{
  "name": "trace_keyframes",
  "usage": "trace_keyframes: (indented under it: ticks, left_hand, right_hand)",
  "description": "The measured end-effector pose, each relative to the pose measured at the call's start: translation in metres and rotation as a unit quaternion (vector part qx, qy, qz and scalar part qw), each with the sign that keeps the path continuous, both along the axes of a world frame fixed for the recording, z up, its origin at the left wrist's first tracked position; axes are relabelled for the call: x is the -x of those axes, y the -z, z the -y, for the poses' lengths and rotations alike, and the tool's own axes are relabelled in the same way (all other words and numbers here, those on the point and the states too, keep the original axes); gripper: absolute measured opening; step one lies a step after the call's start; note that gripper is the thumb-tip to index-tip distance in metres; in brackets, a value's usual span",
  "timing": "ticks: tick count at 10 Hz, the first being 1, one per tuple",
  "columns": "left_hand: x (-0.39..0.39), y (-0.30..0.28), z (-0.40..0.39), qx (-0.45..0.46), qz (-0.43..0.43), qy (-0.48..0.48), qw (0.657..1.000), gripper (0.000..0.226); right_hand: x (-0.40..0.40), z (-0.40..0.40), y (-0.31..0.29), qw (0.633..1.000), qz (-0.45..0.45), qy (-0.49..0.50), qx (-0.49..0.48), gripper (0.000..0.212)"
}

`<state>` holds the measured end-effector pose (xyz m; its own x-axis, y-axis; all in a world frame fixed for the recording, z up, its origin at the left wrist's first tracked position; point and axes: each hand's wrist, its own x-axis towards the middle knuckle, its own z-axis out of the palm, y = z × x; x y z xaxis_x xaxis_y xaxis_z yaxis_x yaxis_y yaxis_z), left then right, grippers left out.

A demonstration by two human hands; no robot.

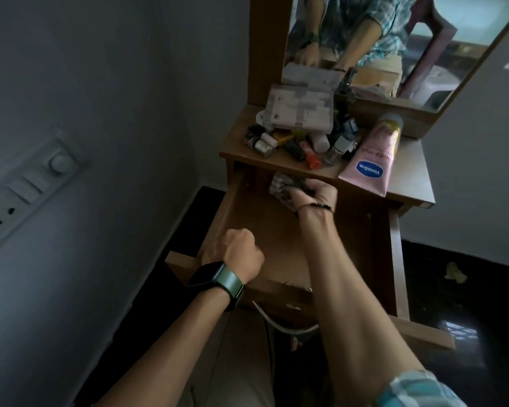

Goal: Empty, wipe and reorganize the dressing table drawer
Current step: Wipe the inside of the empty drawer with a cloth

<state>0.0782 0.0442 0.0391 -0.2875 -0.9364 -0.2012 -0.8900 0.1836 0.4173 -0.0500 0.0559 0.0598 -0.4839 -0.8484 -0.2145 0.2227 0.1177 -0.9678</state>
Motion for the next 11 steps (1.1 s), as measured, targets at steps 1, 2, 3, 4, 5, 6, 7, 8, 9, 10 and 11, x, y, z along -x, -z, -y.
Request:
trace_keyframes:
  ticks: [1,2,3,4,5,6,7,8,9,10,11]
  left_hand:
    - [0.0,-0.002,-0.001,0.017,-0.007,0.001,1.0,0.035]
    - [0.0,-0.002,-0.003,0.019,0.0,0.001,1.0,0.039]
    - [-0.001,-0.004,-0.004,0.018,-0.007,-0.004,1.0,0.037]
    - [0.0,-0.01,-0.006,0.015,-0.002,-0.001,1.0,0.03]
    - [0.002,-0.01,-0.006,0.011,-0.007,0.007,1.0,0.037]
    - [0.002,-0.01,-0.006,0.003,-0.01,0.013,1.0,0.031]
    - [0.002,-0.008,-0.005,0.002,-0.01,0.021,1.0,0.024]
    - [0.002,-0.011,-0.005,0.003,-0.007,0.03,1.0,0.02]
    - [-0.003,-0.018,-0.006,0.018,0.019,0.037,0.999,0.02]
    - [-0.008,-0.023,-0.006,0.018,0.038,0.039,0.998,0.021]
    - [-0.006,-0.022,-0.006,0.027,0.051,0.04,0.998,0.02]
  right_hand:
    - [0.074,0.016,0.063,0.989,0.127,0.081,0.002,0.035]
    - [0.083,0.009,0.038,0.96,0.212,0.177,0.036,0.04]
    - [0.086,0.022,0.026,0.875,0.369,0.307,0.065,0.045]
    - [0.08,0.025,0.035,0.882,0.301,0.362,0.011,0.044]
    - [0.086,0.02,0.043,0.897,0.274,0.346,-0.029,0.047]
    - [0.08,0.024,0.035,0.927,0.223,0.299,-0.034,0.036]
    - [0.055,0.054,0.037,0.943,0.21,0.256,-0.036,0.036]
    - [0.011,0.092,0.044,0.958,0.215,0.181,-0.058,0.029]
    - [-0.047,0.107,0.022,0.963,0.227,0.104,-0.107,0.024]
    - [-0.063,0.112,0.015,0.954,0.241,0.12,-0.128,0.024]
    - [-0.053,0.108,0.01,0.924,0.334,0.185,-0.036,0.033]
